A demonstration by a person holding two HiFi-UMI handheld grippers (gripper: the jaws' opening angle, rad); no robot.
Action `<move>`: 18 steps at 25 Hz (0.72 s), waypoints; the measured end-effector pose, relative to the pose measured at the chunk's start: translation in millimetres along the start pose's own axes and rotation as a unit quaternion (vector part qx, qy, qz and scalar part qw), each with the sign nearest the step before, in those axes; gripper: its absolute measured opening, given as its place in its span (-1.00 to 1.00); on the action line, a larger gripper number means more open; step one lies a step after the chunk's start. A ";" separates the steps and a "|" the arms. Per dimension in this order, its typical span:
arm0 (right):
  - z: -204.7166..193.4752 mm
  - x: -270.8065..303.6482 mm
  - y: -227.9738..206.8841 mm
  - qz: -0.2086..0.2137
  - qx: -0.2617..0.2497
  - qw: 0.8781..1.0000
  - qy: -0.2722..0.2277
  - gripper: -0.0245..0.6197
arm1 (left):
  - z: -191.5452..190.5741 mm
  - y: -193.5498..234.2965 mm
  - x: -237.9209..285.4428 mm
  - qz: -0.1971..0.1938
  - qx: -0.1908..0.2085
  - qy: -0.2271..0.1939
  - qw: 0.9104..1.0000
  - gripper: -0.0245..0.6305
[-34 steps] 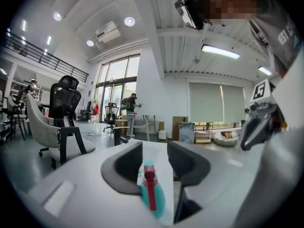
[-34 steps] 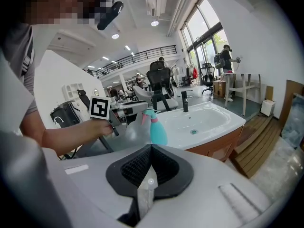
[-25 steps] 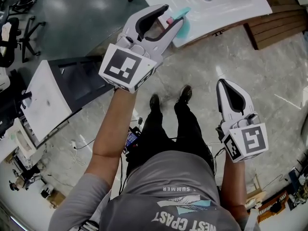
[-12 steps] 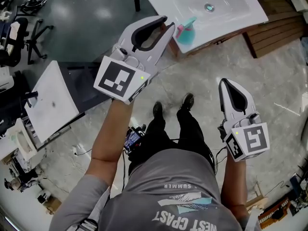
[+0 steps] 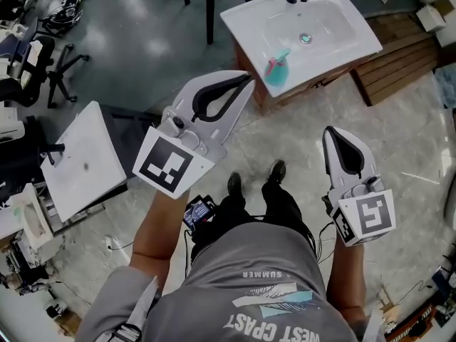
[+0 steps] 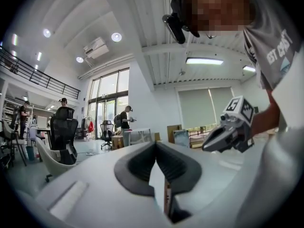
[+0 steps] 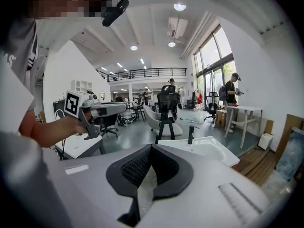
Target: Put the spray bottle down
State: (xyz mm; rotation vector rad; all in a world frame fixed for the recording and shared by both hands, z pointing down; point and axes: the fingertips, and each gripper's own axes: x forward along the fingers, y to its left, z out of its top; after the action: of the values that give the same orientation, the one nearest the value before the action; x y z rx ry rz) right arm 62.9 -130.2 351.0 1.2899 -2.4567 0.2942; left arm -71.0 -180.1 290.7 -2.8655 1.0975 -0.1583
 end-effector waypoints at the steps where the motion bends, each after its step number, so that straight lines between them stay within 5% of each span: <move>1: 4.4 -4.6 3.2 -0.002 -0.006 1.000 -0.002 -0.92 | 5.2 -4.9 -6.7 -0.004 0.003 0.000 1.000 -0.92; 18: 59.4 -71.5 64.9 -0.031 -0.041 0.998 -0.046 -0.92 | 51.0 -60.2 -99.7 -0.047 -0.004 -0.012 0.999 -0.92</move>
State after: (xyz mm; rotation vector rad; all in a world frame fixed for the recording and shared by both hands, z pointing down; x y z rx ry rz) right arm 34.4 -59.9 266.7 1.3699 -2.4713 0.1185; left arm -98.8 -67.3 239.1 -2.9189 0.9628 -0.1250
